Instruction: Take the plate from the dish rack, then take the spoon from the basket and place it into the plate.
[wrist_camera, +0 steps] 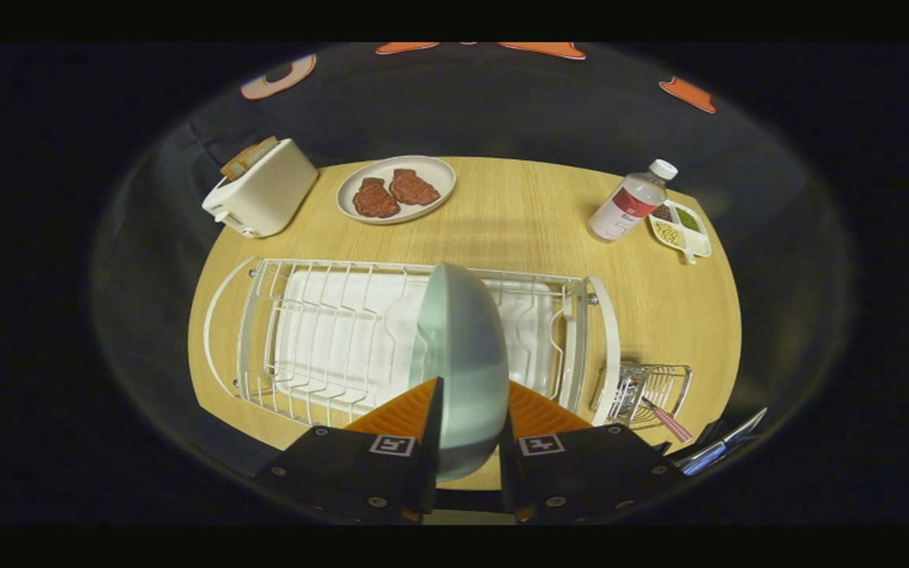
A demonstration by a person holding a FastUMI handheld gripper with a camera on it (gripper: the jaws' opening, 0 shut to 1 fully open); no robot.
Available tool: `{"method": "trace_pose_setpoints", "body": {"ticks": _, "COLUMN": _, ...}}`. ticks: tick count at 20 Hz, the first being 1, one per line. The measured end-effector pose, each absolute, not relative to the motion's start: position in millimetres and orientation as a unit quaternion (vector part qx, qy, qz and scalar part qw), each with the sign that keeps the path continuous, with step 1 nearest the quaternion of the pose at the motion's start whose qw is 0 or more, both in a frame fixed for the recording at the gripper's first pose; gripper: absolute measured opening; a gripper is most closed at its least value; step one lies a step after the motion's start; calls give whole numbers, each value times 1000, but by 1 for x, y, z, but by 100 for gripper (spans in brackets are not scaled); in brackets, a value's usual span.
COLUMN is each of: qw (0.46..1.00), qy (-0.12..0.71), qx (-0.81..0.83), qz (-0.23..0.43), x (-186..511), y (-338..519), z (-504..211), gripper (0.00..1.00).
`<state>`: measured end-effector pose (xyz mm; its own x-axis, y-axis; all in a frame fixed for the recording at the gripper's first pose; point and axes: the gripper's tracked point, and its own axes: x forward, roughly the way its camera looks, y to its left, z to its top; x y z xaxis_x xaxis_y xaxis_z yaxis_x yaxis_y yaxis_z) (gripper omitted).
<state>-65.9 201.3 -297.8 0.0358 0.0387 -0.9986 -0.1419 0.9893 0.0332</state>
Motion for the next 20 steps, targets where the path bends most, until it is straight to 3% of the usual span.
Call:
{"method": "trace_pose_setpoints", "body": {"ticks": 10, "qw": 741, "qy": 671, "qx": -17, "qz": -4, "x": -54, "y": 175, "z": -269, "gripper": 29}}
{"method": "trace_pose_setpoints", "body": {"ticks": 13, "qw": 744, "qy": 668, "qx": 29, "qz": 1, "x": -57, "y": 172, "z": -255, "gripper": 25}}
{"method": "trace_pose_setpoints", "body": {"ticks": 20, "qw": 745, "qy": 661, "qx": 89, "qz": 13, "x": -80, "y": 147, "z": -235, "gripper": 25}}
